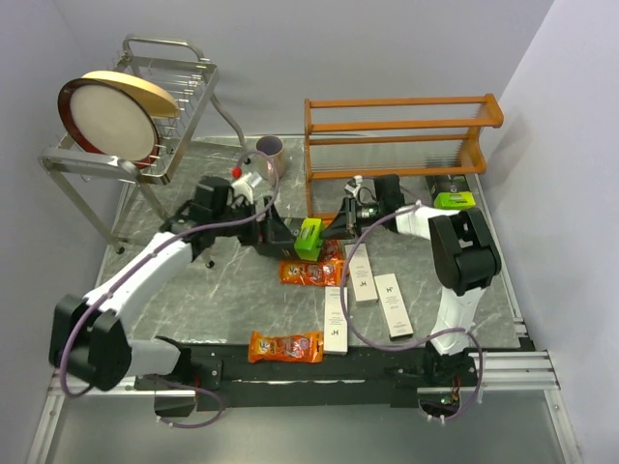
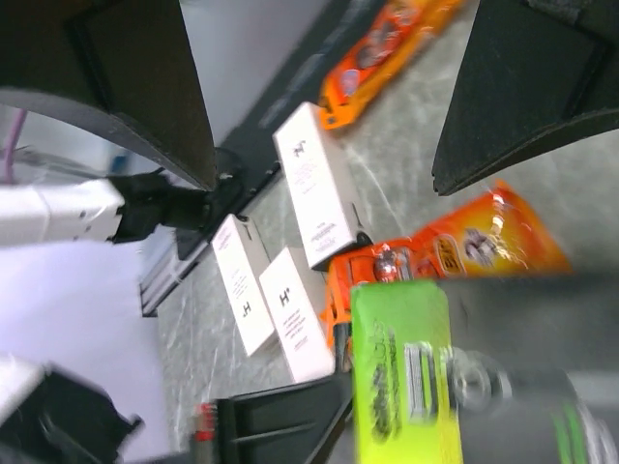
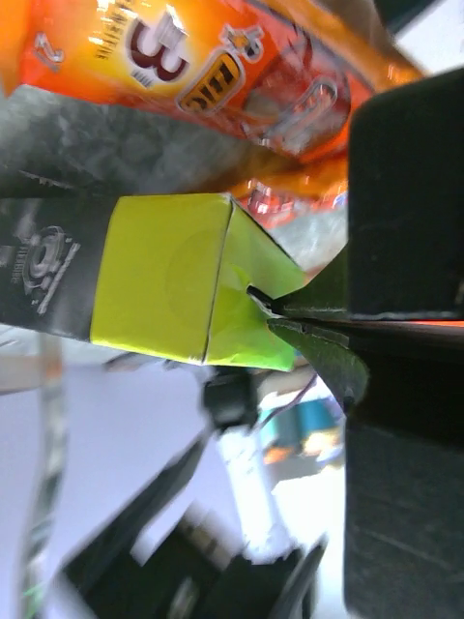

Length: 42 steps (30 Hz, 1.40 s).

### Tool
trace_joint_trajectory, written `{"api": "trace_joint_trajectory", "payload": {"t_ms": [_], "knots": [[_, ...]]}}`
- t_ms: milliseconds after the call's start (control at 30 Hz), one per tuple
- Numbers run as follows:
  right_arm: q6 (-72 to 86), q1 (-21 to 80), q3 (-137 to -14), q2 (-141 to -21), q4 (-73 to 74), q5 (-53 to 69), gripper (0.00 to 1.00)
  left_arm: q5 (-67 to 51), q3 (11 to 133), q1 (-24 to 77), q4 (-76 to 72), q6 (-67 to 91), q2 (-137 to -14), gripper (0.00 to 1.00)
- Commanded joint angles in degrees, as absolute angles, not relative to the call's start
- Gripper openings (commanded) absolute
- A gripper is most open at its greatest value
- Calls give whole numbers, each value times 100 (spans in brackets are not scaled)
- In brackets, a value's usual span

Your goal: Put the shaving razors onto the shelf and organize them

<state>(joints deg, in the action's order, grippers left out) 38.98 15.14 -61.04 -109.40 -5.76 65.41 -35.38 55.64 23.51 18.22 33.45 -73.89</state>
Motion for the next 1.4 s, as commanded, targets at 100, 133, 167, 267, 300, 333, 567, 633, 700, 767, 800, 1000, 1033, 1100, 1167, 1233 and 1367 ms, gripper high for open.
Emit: {"api": "trace_joint_trajectory", "payload": {"t_ms": [100, 133, 167, 267, 300, 333, 567, 633, 700, 767, 800, 1000, 1033, 1100, 1167, 1233, 1367], "knots": [[6784, 1906, -5125, -10082, -3261, 5907, 0, -3252, 4712, 2549, 248, 5587, -7787, 99], [6837, 1933, -4994, -10011, -3235, 5854, 0, -3252, 4476, 2523, 46, 5729, -7822, 100], [6847, 1968, -4931, -9906, -3165, 5801, 0, -3217, 4387, 2462, -313, 5870, -7918, 99], [6961, 2048, -4711, -9756, -3164, 5590, 0, -3208, 4053, 2365, -728, 6283, -7972, 100], [7031, 2083, -4667, -9747, -3147, 5520, 0, -3191, 3973, 2338, -756, 6467, -7980, 99], [7075, 2144, -4606, -9730, -3129, 5493, 0, -3147, 3799, 2242, -799, 6582, -7998, 99], [6988, 2425, -4544, -9703, -2761, 5379, 0, -3128, 3533, 1978, -1643, 7654, -8314, 100], [6935, 2461, -4535, -9729, -2681, 5379, 0, -3173, 3664, 1978, -1714, 7936, -8454, 100], [6838, 2505, -4509, -9738, -2540, 5361, 0, -3199, 3735, 1978, -1888, 8085, -8543, 99], [6794, 2549, -4491, -9712, -2461, 5344, 0, -3191, 3762, 1978, -2074, 8226, -8657, 99], [6768, 2558, -4500, -9695, -2426, 5344, 0, -3199, 3797, 1978, -2066, 8253, -8683, 100], [6864, 2558, -4483, -9554, -2399, 5195, 0, -3147, 3955, 2091, -1047, 8480, -8754, 100], [6890, 2558, -4465, -9545, -2408, 5160, 0, -3086, 3981, 2161, -959, 8516, -8763, 99], [6961, 2566, -4430, -9536, -2478, 5116, 0, -3032, 4077, 2232, -791, 8560, -8771, 99], [6865, 2610, -4430, -9519, -2365, 5124, 0, -2962, 4157, 2276, -739, 8543, -8815, 99], [6663, 2706, -4491, -9457, -2076, 5098, 0, -2927, 4262, 2259, -869, 8543, -8911, 99], [6128, 2733, -4447, -9290, -1434, 4984, 1, -3058, 4430, 2250, -1160, 8219, -8983, 86]]}}
